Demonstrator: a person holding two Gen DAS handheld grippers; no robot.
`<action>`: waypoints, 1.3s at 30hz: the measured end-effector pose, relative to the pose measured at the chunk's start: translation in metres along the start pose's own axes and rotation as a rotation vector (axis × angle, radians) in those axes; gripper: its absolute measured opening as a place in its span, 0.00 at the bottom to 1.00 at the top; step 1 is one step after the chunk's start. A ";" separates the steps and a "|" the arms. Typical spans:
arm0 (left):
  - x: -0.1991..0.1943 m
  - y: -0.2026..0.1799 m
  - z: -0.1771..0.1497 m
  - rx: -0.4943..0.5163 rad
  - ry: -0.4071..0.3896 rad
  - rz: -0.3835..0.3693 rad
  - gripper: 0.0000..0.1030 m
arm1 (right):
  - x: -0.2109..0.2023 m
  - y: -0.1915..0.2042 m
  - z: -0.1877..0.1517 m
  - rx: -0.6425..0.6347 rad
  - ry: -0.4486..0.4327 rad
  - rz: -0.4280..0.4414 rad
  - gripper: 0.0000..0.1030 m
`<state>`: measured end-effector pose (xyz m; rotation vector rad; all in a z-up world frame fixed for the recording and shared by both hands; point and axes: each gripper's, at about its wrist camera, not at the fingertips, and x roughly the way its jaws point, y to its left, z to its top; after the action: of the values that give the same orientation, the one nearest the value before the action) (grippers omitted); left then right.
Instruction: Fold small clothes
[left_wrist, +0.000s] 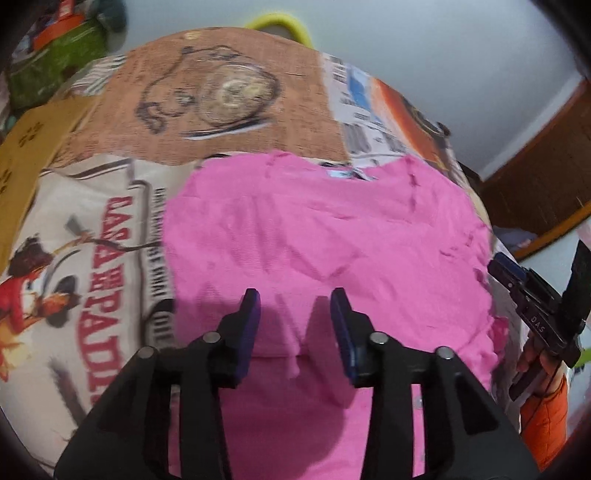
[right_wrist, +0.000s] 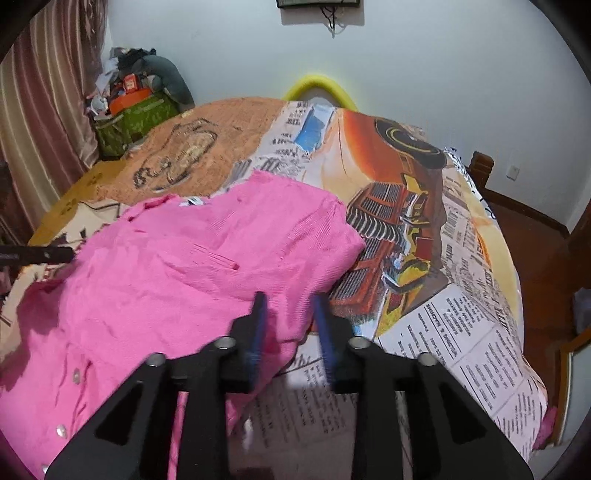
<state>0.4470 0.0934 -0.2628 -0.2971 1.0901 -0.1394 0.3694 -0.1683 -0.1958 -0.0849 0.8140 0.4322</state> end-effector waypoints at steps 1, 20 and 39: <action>0.004 -0.004 -0.001 0.010 0.013 -0.002 0.41 | -0.003 0.001 -0.001 -0.002 -0.003 0.002 0.29; -0.038 -0.043 0.016 0.187 -0.214 0.183 0.03 | -0.004 0.012 -0.004 0.016 0.015 0.073 0.29; -0.006 -0.029 -0.021 0.265 -0.093 0.289 0.55 | -0.010 0.041 -0.017 -0.082 0.033 0.104 0.38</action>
<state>0.4269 0.0638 -0.2579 0.0918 0.9973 -0.0108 0.3351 -0.1379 -0.1964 -0.1270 0.8358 0.5637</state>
